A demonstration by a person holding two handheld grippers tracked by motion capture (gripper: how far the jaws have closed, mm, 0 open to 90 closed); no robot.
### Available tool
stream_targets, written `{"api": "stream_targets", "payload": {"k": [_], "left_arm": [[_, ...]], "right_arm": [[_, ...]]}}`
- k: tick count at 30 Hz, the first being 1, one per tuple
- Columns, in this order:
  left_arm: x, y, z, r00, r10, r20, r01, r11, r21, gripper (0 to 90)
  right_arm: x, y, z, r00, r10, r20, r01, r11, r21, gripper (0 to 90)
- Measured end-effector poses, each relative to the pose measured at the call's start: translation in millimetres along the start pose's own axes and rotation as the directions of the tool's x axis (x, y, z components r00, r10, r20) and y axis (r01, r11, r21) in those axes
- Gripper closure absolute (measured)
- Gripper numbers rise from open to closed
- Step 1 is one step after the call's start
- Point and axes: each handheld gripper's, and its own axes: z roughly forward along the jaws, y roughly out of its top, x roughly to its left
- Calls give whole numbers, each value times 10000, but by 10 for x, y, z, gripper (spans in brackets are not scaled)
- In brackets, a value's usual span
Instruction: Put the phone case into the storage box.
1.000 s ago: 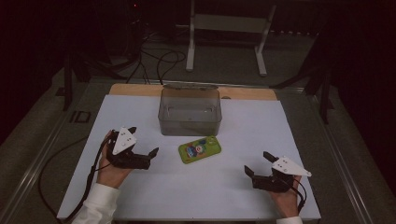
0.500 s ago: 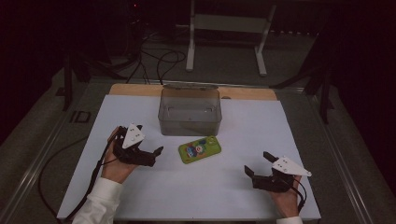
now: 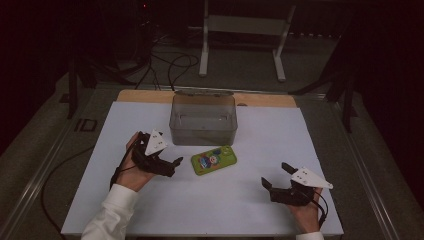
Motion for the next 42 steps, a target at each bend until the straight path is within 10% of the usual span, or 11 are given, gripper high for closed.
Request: {"api": "stream_targets", "payload": {"k": [42], "left_arm": [[-165,148,703,9801,718,1851,-1125,9691,2197,0]], "right_arm": [[-5,-9,8,10000,18,-94,-17,9999,144,90]]}}
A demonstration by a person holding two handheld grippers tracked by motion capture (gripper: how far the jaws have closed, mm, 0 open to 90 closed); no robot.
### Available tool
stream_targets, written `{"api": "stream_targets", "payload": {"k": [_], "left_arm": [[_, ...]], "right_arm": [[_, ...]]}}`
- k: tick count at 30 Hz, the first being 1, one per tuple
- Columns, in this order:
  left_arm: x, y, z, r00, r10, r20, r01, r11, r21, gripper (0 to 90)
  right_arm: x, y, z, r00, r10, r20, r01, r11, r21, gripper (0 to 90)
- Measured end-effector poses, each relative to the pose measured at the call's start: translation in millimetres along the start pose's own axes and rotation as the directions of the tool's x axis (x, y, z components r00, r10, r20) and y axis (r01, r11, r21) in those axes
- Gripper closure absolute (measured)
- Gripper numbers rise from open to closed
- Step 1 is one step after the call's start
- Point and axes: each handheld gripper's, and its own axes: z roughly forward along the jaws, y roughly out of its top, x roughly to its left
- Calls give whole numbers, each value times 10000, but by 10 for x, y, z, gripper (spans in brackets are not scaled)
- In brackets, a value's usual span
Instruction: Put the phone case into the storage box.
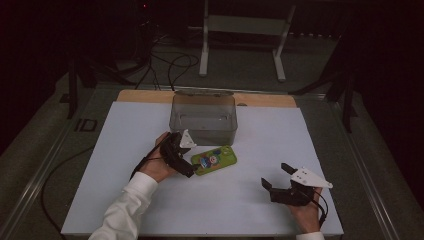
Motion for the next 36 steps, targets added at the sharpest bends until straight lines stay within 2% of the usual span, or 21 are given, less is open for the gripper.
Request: {"api": "stream_targets", "payload": {"k": [19,36], "left_arm": [[-3,66,240,9989,-12,475,-11,9989,476,0],[-20,164,451,9956,38,941,-136,9945,1040,0]], "right_arm": [[-3,-5,9,10000,-23,-59,24,10000,34,90],[-3,-8,14,10000,-38,-63,38,10000,71,90]]}}
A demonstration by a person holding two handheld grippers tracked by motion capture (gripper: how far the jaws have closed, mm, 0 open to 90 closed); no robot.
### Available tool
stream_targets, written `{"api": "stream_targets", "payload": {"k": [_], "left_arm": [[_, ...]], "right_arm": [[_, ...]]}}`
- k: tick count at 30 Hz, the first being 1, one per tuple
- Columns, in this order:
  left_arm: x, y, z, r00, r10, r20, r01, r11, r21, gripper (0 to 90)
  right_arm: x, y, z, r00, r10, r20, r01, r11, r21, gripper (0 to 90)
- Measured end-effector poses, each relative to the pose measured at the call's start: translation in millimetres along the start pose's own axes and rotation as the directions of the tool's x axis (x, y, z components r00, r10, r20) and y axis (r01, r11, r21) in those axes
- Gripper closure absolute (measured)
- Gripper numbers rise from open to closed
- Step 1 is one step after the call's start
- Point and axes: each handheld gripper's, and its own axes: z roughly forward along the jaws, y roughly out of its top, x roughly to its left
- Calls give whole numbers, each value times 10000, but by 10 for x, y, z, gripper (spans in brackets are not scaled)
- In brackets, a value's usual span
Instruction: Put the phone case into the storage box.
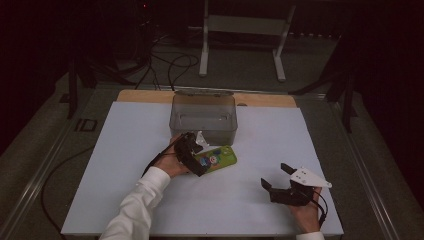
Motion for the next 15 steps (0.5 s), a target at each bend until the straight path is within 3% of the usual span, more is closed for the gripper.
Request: {"api": "stream_targets", "payload": {"k": [15], "left_arm": [[-16,41,181,9996,28,272,-38,9993,376,0]], "right_arm": [[1,-3,3,10000,-9,-35,9,10000,71,90]]}}
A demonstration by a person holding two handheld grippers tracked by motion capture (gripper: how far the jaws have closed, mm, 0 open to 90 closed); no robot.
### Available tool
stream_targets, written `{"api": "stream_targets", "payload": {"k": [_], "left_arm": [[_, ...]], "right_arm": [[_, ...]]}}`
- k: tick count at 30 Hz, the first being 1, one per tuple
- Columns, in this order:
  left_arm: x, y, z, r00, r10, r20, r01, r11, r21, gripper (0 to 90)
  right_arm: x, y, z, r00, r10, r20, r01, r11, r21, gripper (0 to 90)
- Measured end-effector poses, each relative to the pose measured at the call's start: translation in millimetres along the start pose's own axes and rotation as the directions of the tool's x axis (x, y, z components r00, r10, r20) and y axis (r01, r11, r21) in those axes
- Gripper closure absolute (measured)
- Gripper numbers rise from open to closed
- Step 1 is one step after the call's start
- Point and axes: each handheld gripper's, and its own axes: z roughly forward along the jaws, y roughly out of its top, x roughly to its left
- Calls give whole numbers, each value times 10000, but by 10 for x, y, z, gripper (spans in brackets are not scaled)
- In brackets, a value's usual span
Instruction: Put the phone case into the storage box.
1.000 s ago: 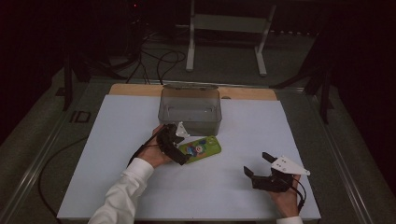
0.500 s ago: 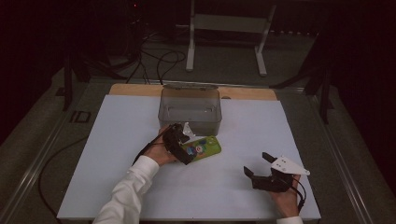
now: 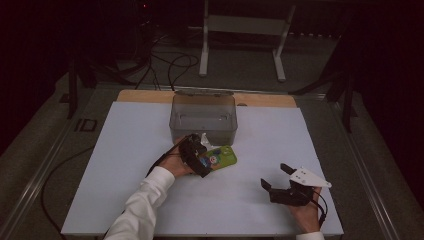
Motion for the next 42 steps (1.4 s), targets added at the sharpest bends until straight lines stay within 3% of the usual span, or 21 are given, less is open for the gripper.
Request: {"api": "stream_targets", "payload": {"k": [12,19,24,34,42], "left_arm": [[15,-5,117,9999,6,119,-13,9985,540,17],[28,-8,144,9990,-167,407,140,9978,655,55],[24,17,137,9983,34,573,-77,9972,748,113],[50,89,142,9957,244,895,-364,9902,1347,148],[27,119,136,9962,347,801,-467,9871,1532,166]], "right_arm": [[1,-3,4,10000,-24,-20,24,10000,37,90],[-2,-5,6,10000,-40,-8,40,10000,58,90],[4,-6,13,10000,0,-21,1,10000,79,90],[5,-6,14,10000,21,-38,-20,10000,93,90],[-1,-8,14,10000,30,-37,-30,9999,120,90]]}}
